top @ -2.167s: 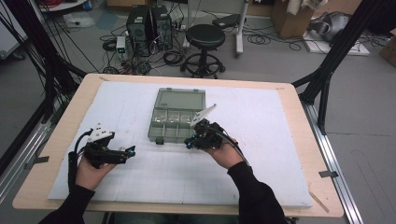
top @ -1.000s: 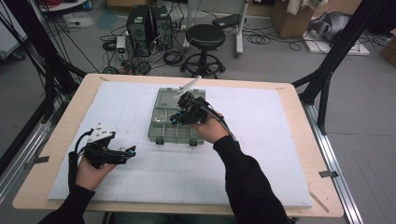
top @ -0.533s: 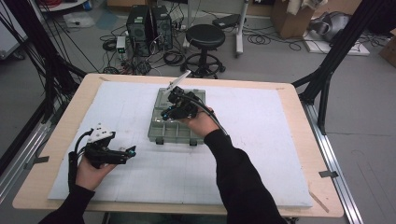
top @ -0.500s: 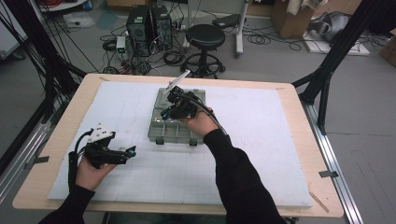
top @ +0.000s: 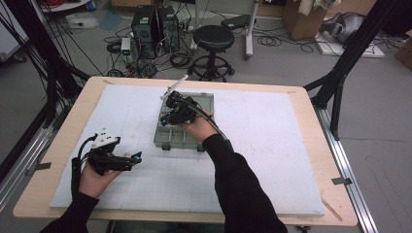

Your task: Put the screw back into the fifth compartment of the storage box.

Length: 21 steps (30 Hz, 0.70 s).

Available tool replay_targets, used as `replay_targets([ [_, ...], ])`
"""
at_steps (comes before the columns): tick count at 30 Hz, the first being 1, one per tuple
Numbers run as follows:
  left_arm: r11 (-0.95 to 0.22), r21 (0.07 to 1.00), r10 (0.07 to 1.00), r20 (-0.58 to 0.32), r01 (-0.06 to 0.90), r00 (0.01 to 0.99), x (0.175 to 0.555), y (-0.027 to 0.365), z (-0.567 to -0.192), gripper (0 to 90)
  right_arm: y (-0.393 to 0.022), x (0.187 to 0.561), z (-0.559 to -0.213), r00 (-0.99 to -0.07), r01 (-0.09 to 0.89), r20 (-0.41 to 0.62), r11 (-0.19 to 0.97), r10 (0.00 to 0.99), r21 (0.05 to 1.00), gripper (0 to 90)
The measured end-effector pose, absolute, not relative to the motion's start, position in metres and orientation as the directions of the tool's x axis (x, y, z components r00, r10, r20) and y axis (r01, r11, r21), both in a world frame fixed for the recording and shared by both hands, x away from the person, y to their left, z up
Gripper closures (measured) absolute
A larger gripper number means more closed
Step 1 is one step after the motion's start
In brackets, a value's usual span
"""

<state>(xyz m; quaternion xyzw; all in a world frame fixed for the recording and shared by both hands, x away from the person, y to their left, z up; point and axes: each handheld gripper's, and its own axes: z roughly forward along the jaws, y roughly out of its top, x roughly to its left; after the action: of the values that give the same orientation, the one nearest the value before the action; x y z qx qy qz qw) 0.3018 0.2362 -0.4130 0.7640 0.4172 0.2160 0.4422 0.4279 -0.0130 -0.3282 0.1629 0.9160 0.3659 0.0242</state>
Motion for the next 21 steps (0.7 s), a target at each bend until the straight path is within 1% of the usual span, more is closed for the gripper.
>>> replay_targets([
  [10,-0.264,0.856,0.827,-0.036,0.444,0.561,0.302,0.236,-0.413,1.7,-0.002,0.435,-0.344,-0.943,0.293,0.079,0.696,0.322,0.656,87.1],
  [21,-0.264,0.856,0.827,-0.036,0.444,0.561,0.302,0.237,-0.413,1.7,0.002,0.439,-0.354,-0.94,0.304,0.085,0.698,0.331,0.648,87.0],
])
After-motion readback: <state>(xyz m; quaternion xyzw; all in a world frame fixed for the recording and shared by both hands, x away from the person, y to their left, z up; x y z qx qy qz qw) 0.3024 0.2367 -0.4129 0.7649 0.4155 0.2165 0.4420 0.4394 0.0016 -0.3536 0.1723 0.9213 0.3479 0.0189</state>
